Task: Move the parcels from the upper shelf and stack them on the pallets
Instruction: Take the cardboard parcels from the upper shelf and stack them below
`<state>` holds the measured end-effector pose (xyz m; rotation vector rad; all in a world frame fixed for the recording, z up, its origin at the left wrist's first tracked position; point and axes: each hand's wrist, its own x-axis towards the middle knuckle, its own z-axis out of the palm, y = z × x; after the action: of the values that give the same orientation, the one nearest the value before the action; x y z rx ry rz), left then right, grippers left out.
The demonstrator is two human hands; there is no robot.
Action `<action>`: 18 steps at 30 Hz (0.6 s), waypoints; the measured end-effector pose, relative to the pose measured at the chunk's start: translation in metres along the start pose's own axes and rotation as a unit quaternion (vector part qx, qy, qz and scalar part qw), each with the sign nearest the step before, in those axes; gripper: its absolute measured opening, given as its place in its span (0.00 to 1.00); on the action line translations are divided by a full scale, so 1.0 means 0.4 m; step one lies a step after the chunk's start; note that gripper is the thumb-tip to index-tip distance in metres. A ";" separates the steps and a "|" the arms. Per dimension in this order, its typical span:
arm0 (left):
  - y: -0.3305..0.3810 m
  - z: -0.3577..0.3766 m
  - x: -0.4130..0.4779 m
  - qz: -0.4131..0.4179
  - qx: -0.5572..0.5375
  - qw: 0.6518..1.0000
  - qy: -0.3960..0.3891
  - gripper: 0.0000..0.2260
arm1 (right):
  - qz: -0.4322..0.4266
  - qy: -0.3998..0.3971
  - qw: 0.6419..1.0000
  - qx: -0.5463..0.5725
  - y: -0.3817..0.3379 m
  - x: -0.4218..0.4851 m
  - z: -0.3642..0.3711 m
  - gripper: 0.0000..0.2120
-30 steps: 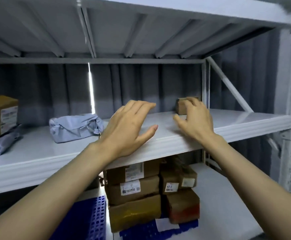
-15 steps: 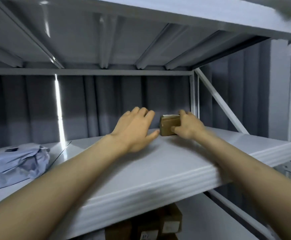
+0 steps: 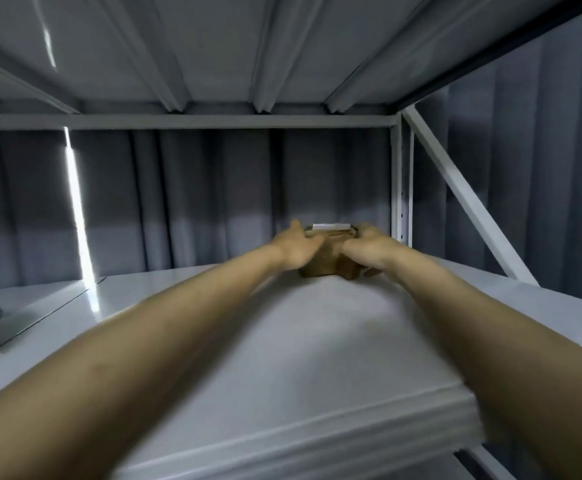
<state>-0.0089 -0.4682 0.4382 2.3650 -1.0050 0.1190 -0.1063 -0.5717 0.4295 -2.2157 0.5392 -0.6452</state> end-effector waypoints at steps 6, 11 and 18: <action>-0.001 -0.007 0.008 -0.081 -0.193 0.975 0.079 0.25 | 0.023 0.065 0.993 0.094 0.004 0.032 -0.002 0.16; -0.018 -0.052 -0.071 -0.142 -0.303 0.939 0.084 0.09 | 0.028 0.099 0.978 0.180 -0.012 0.003 -0.001 0.18; -0.049 -0.101 -0.191 -0.171 -0.335 0.919 0.120 0.16 | 0.012 0.040 0.961 0.273 -0.079 -0.085 0.037 0.12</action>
<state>-0.0447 -0.3874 0.4409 1.7937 -0.4050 -0.0612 -0.1187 -0.5252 0.4353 -1.6681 0.3698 -0.7688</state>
